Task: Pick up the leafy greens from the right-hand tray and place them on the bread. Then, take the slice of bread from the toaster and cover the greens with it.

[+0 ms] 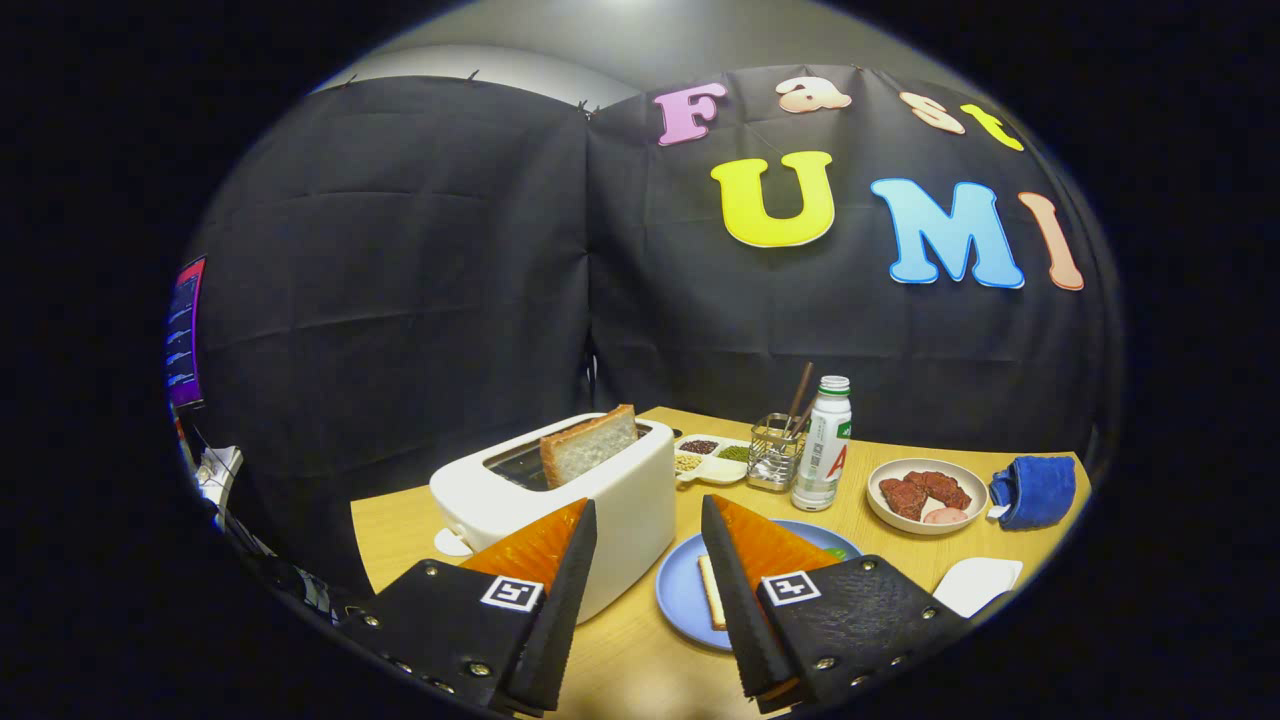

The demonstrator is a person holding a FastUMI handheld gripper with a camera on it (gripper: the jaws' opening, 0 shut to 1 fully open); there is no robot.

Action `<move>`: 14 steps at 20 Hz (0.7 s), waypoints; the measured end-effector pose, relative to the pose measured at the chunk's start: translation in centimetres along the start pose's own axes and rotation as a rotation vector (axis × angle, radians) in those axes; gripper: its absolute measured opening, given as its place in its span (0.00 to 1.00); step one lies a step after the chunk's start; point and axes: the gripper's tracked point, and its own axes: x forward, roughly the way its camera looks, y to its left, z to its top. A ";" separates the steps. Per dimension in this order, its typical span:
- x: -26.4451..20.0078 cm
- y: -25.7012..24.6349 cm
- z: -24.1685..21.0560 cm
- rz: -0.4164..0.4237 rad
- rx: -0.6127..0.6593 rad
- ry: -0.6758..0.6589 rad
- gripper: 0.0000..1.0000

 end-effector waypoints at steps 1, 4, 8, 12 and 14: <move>0.2 0.8 0.2 0.006 0.005 -0.008 0.65; 1.0 2.4 1.1 0.007 -0.005 -0.028 0.65; 2.7 4.5 1.8 -0.013 0.008 -0.060 0.65; 4.7 4.7 2.8 -0.118 0.025 -0.086 0.65; 5.7 5.1 3.0 -0.160 0.005 -0.095 0.65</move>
